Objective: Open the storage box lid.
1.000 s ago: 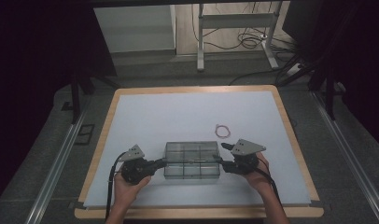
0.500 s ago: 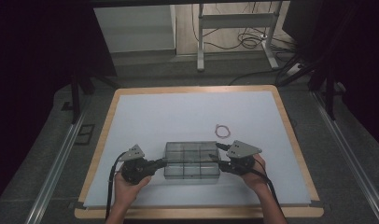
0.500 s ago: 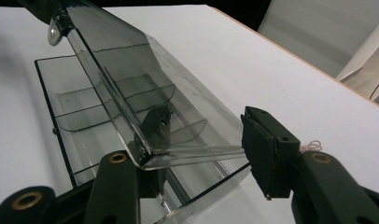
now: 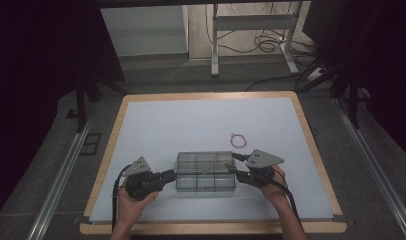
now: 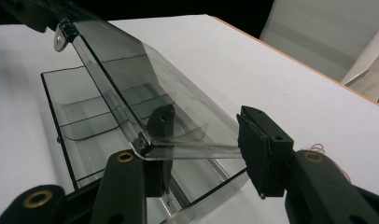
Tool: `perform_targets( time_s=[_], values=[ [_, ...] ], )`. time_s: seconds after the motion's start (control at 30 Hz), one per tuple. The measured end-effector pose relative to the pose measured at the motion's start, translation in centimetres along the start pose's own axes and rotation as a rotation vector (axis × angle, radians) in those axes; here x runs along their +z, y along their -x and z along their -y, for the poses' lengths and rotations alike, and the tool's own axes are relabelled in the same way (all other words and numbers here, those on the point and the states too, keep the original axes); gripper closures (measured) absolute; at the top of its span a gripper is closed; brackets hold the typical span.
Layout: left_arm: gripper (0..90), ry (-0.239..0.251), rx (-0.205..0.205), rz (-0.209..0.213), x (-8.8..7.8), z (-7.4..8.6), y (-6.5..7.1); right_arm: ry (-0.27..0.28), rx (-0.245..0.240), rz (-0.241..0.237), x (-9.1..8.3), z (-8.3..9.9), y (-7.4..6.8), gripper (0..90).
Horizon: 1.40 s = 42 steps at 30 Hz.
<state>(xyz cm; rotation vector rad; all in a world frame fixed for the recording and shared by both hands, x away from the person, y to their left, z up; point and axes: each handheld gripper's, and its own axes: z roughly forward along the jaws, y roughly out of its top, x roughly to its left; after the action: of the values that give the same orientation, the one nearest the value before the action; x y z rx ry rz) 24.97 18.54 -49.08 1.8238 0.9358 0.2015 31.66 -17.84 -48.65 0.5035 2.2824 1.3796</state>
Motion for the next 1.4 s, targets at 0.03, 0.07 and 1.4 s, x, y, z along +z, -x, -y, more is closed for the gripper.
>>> perform_targets(
  time_s=[0.03, 0.07, 1.4],
  values=[
    [77.3, 0.001, 0.0, -0.001, -0.2, 0.1, 0.0, -0.001, 0.003, -0.001, 0.0, 0.0, 0.1, 53.8],
    [75.4, -0.003, -0.003, -0.002, -0.4, 0.2, -0.1, 0.0, 0.007, -0.003, 0.0, 0.0, 0.1, 53.8],
    [64.4, -0.055, -0.106, -0.04, -1.3, 2.4, -2.8, 0.024, 0.024, -0.005, 0.0, 0.0, 0.5, 55.8]
  ],
)
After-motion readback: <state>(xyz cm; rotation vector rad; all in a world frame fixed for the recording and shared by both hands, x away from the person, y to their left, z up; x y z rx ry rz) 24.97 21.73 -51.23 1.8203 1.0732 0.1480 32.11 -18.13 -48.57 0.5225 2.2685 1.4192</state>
